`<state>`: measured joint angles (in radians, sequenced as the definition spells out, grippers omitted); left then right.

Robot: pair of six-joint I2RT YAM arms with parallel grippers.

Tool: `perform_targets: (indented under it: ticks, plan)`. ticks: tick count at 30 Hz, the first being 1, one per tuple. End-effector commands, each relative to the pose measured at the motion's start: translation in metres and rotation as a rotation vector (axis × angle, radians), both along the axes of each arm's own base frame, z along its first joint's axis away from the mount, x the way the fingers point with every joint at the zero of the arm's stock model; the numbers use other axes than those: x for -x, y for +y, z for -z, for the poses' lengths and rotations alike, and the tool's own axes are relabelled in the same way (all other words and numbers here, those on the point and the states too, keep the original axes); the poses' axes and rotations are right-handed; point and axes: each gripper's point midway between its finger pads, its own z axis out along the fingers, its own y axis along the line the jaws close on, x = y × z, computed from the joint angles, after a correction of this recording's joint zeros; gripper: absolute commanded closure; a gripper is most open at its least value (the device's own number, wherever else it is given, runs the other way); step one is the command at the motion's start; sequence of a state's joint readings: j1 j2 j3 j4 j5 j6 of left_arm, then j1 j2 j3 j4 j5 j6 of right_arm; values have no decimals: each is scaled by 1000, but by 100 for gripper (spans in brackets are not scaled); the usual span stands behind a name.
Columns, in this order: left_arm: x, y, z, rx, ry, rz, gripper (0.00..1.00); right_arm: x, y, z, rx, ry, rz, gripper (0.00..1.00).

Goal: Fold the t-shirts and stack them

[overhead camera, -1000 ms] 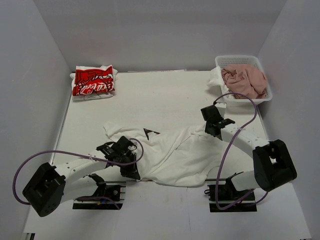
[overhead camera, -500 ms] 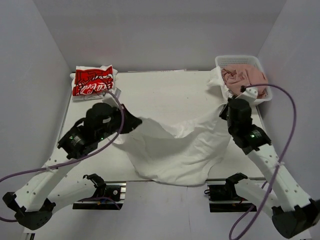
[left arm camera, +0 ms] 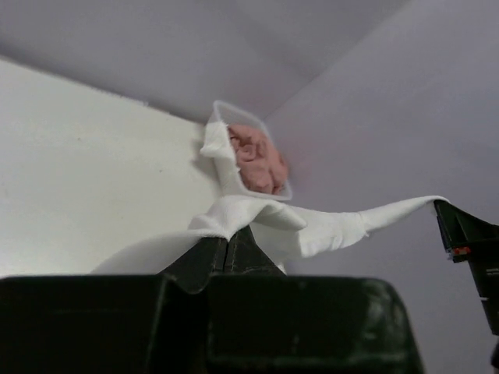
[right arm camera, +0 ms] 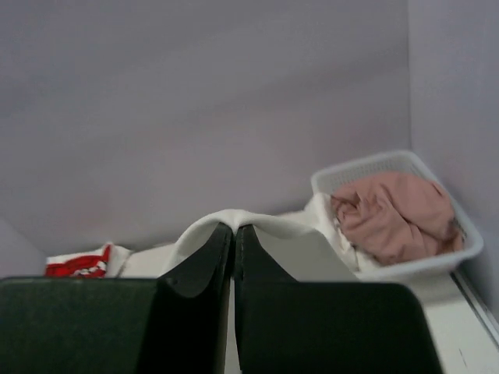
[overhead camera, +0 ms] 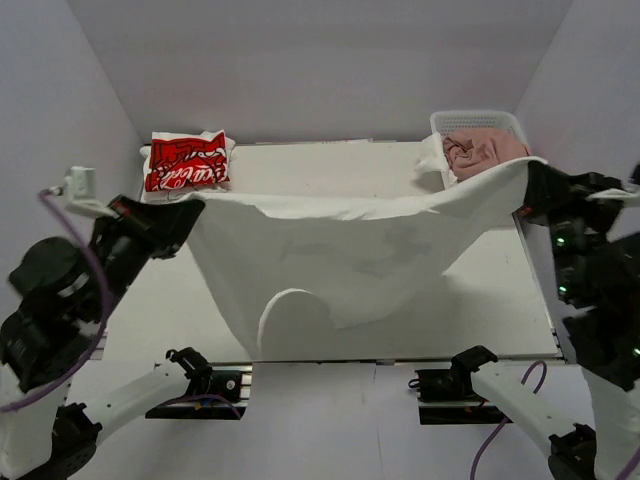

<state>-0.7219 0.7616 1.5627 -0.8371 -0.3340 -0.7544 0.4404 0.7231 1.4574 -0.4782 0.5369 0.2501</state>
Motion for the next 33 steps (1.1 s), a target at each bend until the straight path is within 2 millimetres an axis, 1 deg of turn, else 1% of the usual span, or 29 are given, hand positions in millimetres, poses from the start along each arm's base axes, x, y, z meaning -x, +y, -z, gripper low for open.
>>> perform_targets:
  ticks: [1,3,4,5,6,7,8,9,10,12,13,15,17,18,19,20,21,22,23,24,25,26,27,28,29,30,31,32,33]
  plan:
    - [42,24,-46,96,-155,57,100,47,-1,-65,33,-198,-104,100]
    - [65,39,-64,132,-219,79,100,74,-8,-103,38,-297,-127,100]
    - [73,39,-71,142,-237,105,100,92,-12,-119,36,-340,-145,100]
    - [83,45,-79,161,-267,119,100,99,-9,-127,52,-365,-171,100]
    - [97,53,-94,180,-316,132,100,112,-12,-142,49,-411,-183,100]
    - [108,53,-100,173,-341,171,100,126,-17,-154,56,-453,-184,100]
    - [113,54,-107,182,-360,187,100,133,-14,-160,61,-477,-211,100]
    - [122,58,-118,196,-385,200,100,148,-19,-173,52,-524,-214,100]
    - [125,58,-121,194,-386,209,100,153,-21,-178,52,-544,-213,100]
    - [131,64,-132,202,-413,205,100,158,-26,-185,48,-567,-193,100]
    - [128,61,-133,195,-403,206,100,162,-29,-191,41,-591,-186,100]
    - [126,65,-135,200,-401,183,100,160,-31,-197,45,-605,-164,100]
    - [109,64,-134,191,-369,119,100,150,-30,-198,54,-596,-147,100]
    - [99,63,-128,187,-334,89,100,131,-25,-195,59,-557,-133,100]
    - [87,70,-126,190,-314,17,100,116,-21,-191,67,-531,-123,100]
    - [75,69,-121,187,-283,-18,100,95,-15,-186,90,-491,-107,100]
    - [52,65,-108,155,-229,-83,100,74,-18,-181,81,-448,-45,100]
    - [41,58,-105,151,-218,-94,100,60,-15,-179,79,-431,-25,100]
    - [27,53,-100,130,-202,-125,100,25,-2,-161,107,-357,-21,100]
    - [8,52,-88,101,-155,-195,100,0,2,-152,149,-308,18,100]
    - [-20,37,-75,48,-101,-240,100,-18,9,-141,164,-269,27,100]
    - [-38,33,-59,1,-44,-293,100,-47,21,-124,190,-206,26,100]
    - [-55,31,-36,-37,36,-363,100,-74,32,-104,213,-152,25,100]
    - [-70,23,-20,-92,78,-389,100,-87,35,-96,213,-138,36,100]
    - [-95,7,15,-141,170,-426,100,-112,46,-68,244,-71,34,100]
    - [-108,8,33,-173,206,-479,100,-137,55,-38,270,-13,35,100]
    - [-115,5,53,-191,248,-509,100,-154,62,-22,264,9,39,100]
    - [-125,7,88,-235,309,-560,100,-164,67,-7,275,33,32,100]
    - [-133,8,104,-244,327,-594,100,-188,76,42,310,122,24,100]
